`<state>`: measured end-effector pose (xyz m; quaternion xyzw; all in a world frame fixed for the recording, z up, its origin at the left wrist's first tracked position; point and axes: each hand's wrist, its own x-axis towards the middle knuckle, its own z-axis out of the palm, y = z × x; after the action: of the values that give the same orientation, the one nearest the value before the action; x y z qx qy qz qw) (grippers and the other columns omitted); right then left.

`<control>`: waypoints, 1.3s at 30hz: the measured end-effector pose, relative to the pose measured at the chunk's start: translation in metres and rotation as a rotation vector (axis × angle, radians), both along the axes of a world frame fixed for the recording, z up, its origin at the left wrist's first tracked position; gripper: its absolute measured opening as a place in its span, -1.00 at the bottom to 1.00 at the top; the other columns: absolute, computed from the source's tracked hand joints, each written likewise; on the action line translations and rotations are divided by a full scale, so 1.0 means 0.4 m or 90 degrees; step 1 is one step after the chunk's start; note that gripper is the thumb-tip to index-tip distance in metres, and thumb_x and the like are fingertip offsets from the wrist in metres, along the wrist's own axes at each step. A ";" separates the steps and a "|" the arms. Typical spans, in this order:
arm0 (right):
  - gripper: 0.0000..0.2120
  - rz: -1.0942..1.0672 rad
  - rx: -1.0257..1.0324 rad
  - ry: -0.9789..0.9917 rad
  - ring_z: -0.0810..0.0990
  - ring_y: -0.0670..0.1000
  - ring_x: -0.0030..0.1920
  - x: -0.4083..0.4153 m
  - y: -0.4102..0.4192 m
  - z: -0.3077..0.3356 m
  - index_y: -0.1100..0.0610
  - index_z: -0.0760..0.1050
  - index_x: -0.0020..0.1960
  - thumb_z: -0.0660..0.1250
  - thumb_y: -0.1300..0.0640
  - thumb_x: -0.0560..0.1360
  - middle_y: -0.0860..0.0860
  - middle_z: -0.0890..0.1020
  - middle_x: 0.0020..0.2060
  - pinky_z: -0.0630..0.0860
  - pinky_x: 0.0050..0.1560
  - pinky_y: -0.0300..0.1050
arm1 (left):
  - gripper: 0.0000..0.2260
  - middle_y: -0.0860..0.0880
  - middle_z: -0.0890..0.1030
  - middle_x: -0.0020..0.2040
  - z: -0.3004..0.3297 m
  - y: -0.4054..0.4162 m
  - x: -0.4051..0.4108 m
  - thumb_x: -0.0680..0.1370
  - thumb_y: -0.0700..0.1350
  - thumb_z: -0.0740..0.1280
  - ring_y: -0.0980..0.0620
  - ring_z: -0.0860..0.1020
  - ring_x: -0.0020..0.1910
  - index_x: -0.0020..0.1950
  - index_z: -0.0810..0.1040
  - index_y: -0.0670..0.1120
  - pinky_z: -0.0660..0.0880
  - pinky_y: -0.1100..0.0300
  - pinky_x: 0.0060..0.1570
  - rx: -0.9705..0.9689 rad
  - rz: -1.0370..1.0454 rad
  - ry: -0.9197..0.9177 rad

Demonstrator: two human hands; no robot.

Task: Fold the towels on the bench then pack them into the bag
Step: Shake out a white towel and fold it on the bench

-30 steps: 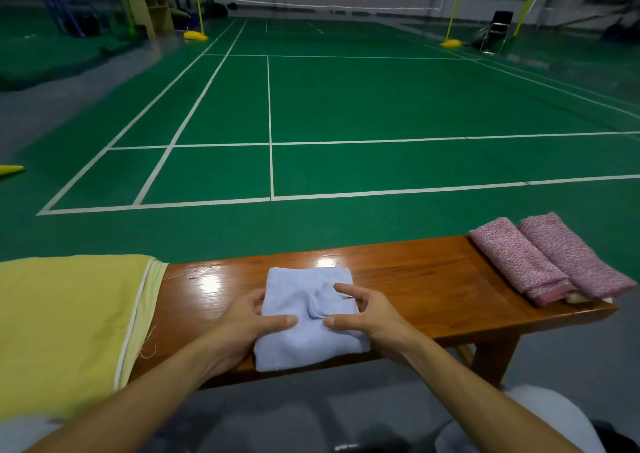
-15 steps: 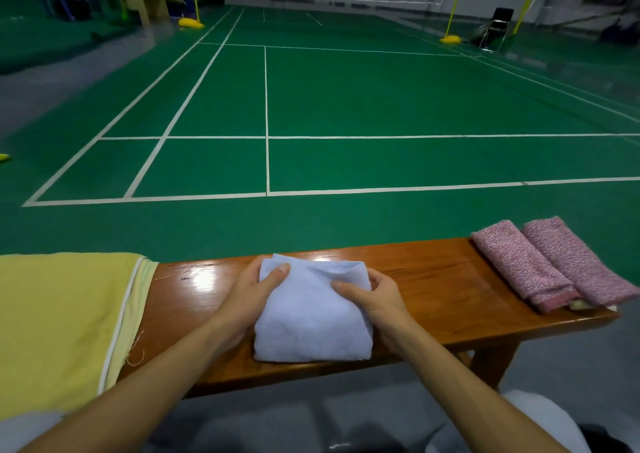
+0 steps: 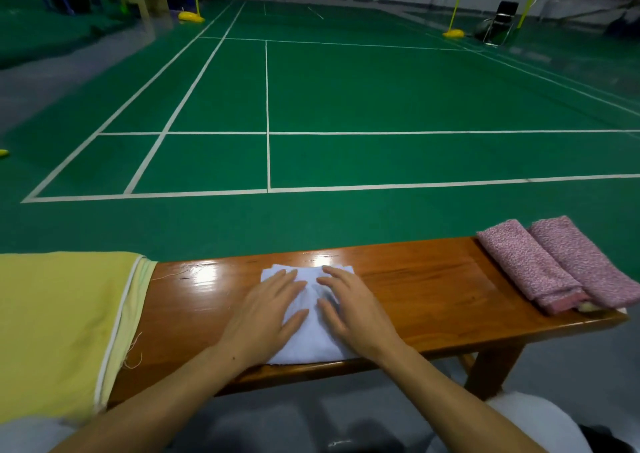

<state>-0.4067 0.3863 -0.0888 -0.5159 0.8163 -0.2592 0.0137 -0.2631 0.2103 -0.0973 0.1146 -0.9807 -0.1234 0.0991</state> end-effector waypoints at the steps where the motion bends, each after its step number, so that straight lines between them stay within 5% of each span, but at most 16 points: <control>1: -0.48 0.042 0.050 0.010 0.21 -0.03 0.61 0.015 0.002 -0.009 0.02 0.34 0.58 0.15 -0.18 0.70 -0.03 0.30 0.61 0.20 0.61 0.01 | -0.41 0.04 0.20 0.67 -0.009 0.004 0.006 0.68 0.31 0.03 0.00 0.16 0.66 0.64 0.29 0.06 0.05 0.08 0.60 -0.010 -0.024 -0.041; 4: -0.36 0.103 0.158 0.065 -0.11 -0.04 0.68 0.016 0.020 -0.021 0.01 0.06 0.70 -0.04 -0.27 0.72 -0.07 0.01 0.68 -0.14 0.65 -0.01 | -0.37 0.10 -0.11 0.70 -0.020 -0.018 0.025 0.68 0.38 -0.12 0.07 -0.13 0.68 0.71 -0.02 0.15 -0.16 0.07 0.63 -0.063 -0.043 -0.104; 9: -0.42 0.068 0.153 0.120 0.02 -0.01 0.67 -0.046 0.074 -0.028 0.01 0.18 0.67 -0.04 -0.22 0.73 -0.04 0.16 0.67 0.06 0.65 0.02 | -0.32 0.11 -0.26 0.68 -0.002 -0.056 0.051 0.65 0.41 -0.18 0.02 -0.26 0.67 0.70 -0.19 0.13 -0.19 0.03 0.62 -0.106 0.001 -0.158; 11: -0.44 0.041 0.142 0.123 0.11 0.02 0.66 -0.060 0.095 -0.023 0.03 0.28 0.63 0.02 -0.20 0.72 -0.01 0.26 0.64 0.18 0.62 0.09 | -0.31 0.04 -0.12 0.70 0.012 -0.059 0.059 0.67 0.37 -0.12 -0.03 -0.11 0.69 0.72 -0.03 0.05 -0.10 0.03 0.61 -0.110 0.012 -0.146; 13: -0.46 0.015 0.101 0.121 0.24 0.03 0.62 -0.063 0.110 -0.006 0.07 0.37 0.58 0.10 -0.17 0.69 0.01 0.38 0.58 0.31 0.55 0.13 | -0.37 -0.04 0.22 0.67 0.033 -0.053 0.072 0.68 0.31 -0.02 -0.09 0.19 0.65 0.65 0.27 0.00 0.18 -0.02 0.58 -0.139 -0.011 -0.072; 16: -0.53 0.030 0.002 0.091 0.40 -0.03 0.52 -0.033 0.125 0.023 0.05 0.46 0.50 0.18 -0.13 0.68 -0.03 0.50 0.48 0.42 0.49 0.07 | -0.62 0.08 0.56 0.38 0.054 -0.024 0.095 0.67 0.25 0.20 0.01 0.50 0.36 0.37 0.56 0.10 0.51 0.04 0.29 -0.096 -0.120 0.048; 23: -0.47 0.112 0.071 -0.015 0.39 -0.14 0.48 0.033 0.114 0.028 -0.09 0.41 0.51 0.17 -0.32 0.64 -0.15 0.45 0.50 0.42 0.48 -0.01 | -0.61 0.19 0.56 0.28 0.074 -0.003 0.128 0.49 0.38 0.33 0.13 0.52 0.23 0.19 0.54 0.19 0.48 0.19 0.17 -0.090 -0.170 -0.006; 29: -0.36 0.129 0.098 0.091 0.39 -0.08 0.41 0.037 0.096 0.018 -0.07 0.44 0.46 0.21 -0.44 0.55 -0.10 0.45 0.45 0.42 0.38 -0.07 | -0.80 0.15 0.64 0.11 0.080 -0.002 0.111 0.48 0.14 0.40 0.11 0.60 -0.04 0.03 0.68 0.11 0.52 0.24 -0.11 -0.107 -0.151 0.022; 35: -0.72 0.100 0.023 0.090 0.54 -0.07 0.18 0.030 0.089 0.020 -0.03 0.53 0.27 0.32 -0.04 0.58 -0.10 0.61 0.20 0.58 0.14 -0.05 | -0.73 0.15 0.66 0.00 0.109 -0.010 0.108 0.62 0.17 0.20 0.14 0.55 -0.11 0.19 0.58 0.12 0.52 0.14 -0.14 0.014 -0.112 0.038; 39: -0.76 0.059 -0.012 -0.003 0.59 -0.12 0.07 0.028 0.094 0.032 -0.07 0.54 0.26 0.32 -0.03 0.61 -0.14 0.67 0.11 0.60 0.07 -0.05 | -0.61 0.15 0.69 0.04 0.104 -0.004 0.112 0.51 0.24 0.36 0.09 0.63 -0.06 0.26 0.58 0.10 0.57 0.16 -0.16 -0.040 -0.128 0.065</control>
<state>-0.3956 0.4238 -0.0758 -0.5525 0.7892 -0.2674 0.0224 -0.2181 0.2088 -0.0557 0.0059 -0.9843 -0.1078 0.1397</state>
